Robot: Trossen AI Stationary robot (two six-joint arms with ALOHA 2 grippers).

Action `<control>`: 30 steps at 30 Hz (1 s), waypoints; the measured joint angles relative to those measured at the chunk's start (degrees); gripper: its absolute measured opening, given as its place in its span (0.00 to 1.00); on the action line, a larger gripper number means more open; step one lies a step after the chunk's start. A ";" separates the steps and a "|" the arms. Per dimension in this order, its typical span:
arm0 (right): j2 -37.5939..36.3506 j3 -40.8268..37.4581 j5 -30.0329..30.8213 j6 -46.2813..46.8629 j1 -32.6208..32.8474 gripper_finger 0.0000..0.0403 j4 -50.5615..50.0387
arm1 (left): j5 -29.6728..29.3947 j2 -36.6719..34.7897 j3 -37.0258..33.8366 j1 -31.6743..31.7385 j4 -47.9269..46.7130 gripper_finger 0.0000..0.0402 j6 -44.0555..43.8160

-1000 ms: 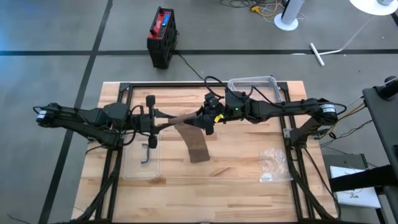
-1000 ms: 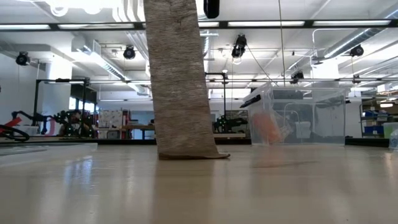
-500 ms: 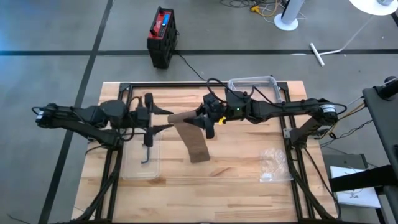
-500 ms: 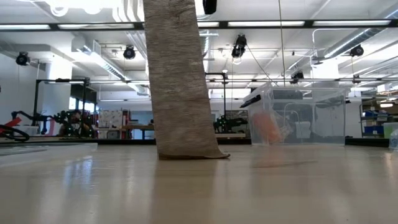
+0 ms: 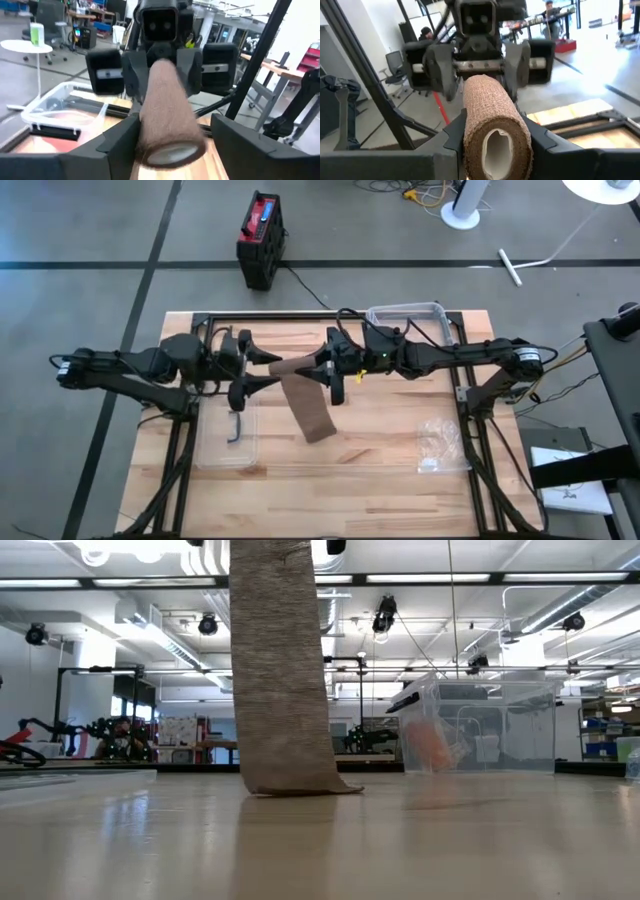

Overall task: Roll bandage
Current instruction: Roll the brown bandage

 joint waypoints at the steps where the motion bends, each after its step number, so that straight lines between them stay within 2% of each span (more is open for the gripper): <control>1: 0.00 0.00 0.08 -0.26 0.00 0.28 0.80 | 0.65 0.26 0.01 0.34 0.07 0.57 -0.58; 17: 0.00 0.02 -0.11 -1.31 0.00 0.25 1.81 | 1.64 1.38 -0.02 1.58 3.64 0.38 0.21; 22: -0.04 0.02 -0.22 -0.87 0.00 0.24 1.52 | 1.57 1.85 -0.02 1.58 3.72 0.33 3.35; 26: -0.04 0.02 -0.26 4.67 0.00 0.27 1.48 | 1.52 1.93 -0.02 1.58 3.74 0.28 7.28; 30: -0.04 0.02 -0.98 11.91 0.00 0.35 1.45 | 1.50 1.85 -0.02 1.58 3.89 0.24 10.94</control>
